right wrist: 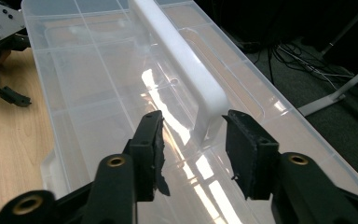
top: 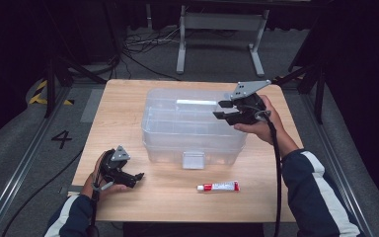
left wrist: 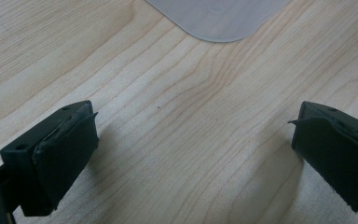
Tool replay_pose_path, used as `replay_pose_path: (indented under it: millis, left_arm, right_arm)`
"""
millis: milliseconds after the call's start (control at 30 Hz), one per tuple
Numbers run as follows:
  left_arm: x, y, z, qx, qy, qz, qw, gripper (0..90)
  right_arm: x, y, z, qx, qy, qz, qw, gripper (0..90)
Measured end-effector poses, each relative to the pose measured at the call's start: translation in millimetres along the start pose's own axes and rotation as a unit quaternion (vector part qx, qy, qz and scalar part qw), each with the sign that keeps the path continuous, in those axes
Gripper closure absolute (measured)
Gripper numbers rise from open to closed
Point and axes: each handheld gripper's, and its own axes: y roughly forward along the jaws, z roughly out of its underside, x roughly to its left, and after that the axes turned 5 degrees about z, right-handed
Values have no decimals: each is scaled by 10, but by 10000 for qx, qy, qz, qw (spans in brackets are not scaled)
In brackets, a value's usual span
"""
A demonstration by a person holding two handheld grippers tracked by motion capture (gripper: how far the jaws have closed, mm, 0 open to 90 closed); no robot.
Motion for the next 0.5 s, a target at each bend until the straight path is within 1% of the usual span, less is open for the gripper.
replay_pose_path:
  millis: [200, 300, 367, 500]
  left_arm:
    - [1, 3, -2, 1, -3, 7, 10000, 5]
    - [3, 2, -4, 1, 15, -14, 10000, 4]
    - [3, 2, -4, 0, 11, -14, 10000, 4]
    - [3, 2, -4, 1, 13, -14, 10000, 5]
  right_arm:
    - [-17, 36, -13, 48, 27, 94, 9999, 634]
    - [-29, 79, -22, 164, 38, 165, 9997, 634]
    - [-35, 115, -31, 211, 75, 196, 9996, 640]
    - [-41, 168, -57, 298, 62, 246, 9992, 661]
